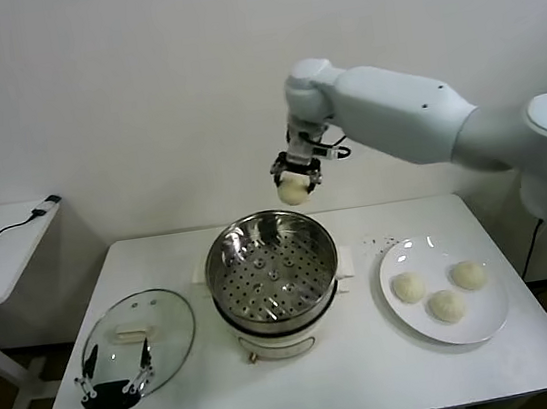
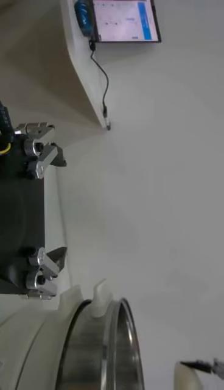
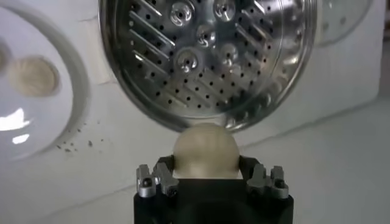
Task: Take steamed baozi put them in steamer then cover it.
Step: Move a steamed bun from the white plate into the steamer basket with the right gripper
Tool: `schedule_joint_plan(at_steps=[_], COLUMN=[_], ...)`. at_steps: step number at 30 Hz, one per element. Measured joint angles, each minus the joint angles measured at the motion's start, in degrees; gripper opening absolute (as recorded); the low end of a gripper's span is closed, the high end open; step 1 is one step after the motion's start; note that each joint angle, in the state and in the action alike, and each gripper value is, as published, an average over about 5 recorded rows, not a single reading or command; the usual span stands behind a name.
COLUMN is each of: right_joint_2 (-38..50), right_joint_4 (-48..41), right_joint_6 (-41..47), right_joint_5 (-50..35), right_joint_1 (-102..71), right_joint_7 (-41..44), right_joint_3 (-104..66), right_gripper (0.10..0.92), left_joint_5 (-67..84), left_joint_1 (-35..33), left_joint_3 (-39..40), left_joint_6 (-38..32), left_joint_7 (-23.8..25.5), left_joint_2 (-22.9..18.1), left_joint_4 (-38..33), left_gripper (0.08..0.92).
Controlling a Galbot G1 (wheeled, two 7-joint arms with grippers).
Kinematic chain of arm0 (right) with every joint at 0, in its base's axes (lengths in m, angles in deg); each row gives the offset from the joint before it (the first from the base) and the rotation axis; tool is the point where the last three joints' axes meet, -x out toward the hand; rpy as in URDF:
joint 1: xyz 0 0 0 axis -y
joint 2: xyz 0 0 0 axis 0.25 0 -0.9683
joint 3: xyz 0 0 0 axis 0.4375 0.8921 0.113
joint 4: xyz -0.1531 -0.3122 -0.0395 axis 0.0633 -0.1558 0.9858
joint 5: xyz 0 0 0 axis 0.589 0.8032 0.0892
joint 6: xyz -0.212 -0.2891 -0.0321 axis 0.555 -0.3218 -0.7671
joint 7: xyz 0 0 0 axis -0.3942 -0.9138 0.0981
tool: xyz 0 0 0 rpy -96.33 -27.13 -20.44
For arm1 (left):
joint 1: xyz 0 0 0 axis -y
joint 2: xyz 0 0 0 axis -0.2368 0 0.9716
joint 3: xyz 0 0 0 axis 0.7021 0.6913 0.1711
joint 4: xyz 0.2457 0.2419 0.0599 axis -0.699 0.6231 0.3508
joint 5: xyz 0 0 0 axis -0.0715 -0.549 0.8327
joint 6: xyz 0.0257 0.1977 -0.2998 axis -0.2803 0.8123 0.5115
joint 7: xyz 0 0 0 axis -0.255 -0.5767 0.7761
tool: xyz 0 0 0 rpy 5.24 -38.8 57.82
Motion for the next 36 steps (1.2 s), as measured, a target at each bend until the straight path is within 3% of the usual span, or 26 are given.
schedule_joint_plan(at_steps=[22,30,36], right_joint_2=[-6.07,-6.37,-5.84], right_joint_4=[-1.73,-1.76,-0.87], right_joint_6=[-4.61,-4.57,-4.58], right_joint_5=[13.38,14.14,13.68], right_joint_1=[-11.40,-12.44,-11.85], right_joint_7=[-1.14,-0.93,0.25], right_joint_3=[-2.69,-3.28,-4.18], right_gripper=[0.691,0.807,0.822], left_joint_5=[-0.14,-0.15,-0.14], left_joint_1=[-1.53,-1.58,-1.83], left_joint_3=[-0.61,-0.52,-0.43], left_joint_6=[-0.53,-0.71,-0.82], left_joint_7=[-1.02,-1.41,-1.59], left_joint_2=[-0.16,-0.31,-0.24], left_joint_4=[-1.02,-1.16,-0.98], left_gripper=[0.823,0.823,0.823])
